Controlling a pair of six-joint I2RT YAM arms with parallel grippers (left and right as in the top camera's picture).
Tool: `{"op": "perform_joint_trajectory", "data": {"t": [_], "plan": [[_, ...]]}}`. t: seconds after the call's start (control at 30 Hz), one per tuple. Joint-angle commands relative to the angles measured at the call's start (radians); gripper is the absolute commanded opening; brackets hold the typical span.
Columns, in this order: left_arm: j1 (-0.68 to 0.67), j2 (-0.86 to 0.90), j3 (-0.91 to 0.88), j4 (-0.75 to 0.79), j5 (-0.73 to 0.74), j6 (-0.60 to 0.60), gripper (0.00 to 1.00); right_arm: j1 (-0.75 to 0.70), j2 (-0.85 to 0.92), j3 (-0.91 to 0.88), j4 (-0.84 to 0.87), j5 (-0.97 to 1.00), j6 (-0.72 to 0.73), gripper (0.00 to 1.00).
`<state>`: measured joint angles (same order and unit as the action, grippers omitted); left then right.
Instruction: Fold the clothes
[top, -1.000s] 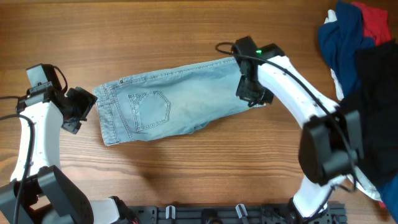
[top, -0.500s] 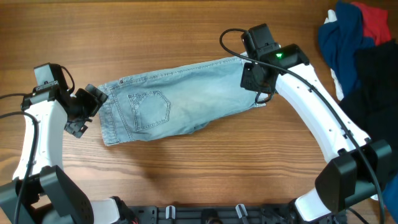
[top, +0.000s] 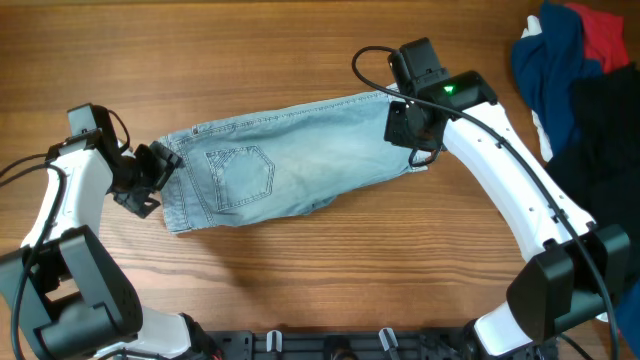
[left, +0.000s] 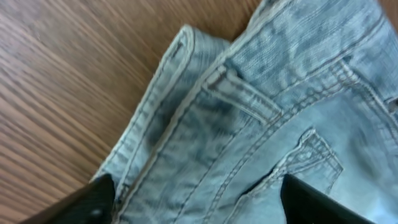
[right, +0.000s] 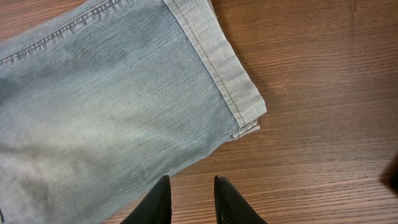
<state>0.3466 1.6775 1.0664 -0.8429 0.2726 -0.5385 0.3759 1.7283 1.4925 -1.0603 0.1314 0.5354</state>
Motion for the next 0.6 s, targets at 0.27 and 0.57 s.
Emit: {"op": "perform_joint_trajectory", "data": {"t": [0.27,0.57], "plan": [[-0.005,0.01,-0.01,-0.087,0.071,0.011,0.09,-0.003,-0.016,-0.001,0.043,-0.112,-0.116,0.23],[-0.005,0.01,-0.072,-0.085,0.059,0.02,0.05,-0.004,-0.015,-0.001,0.123,-0.104,-0.116,0.23]]}}
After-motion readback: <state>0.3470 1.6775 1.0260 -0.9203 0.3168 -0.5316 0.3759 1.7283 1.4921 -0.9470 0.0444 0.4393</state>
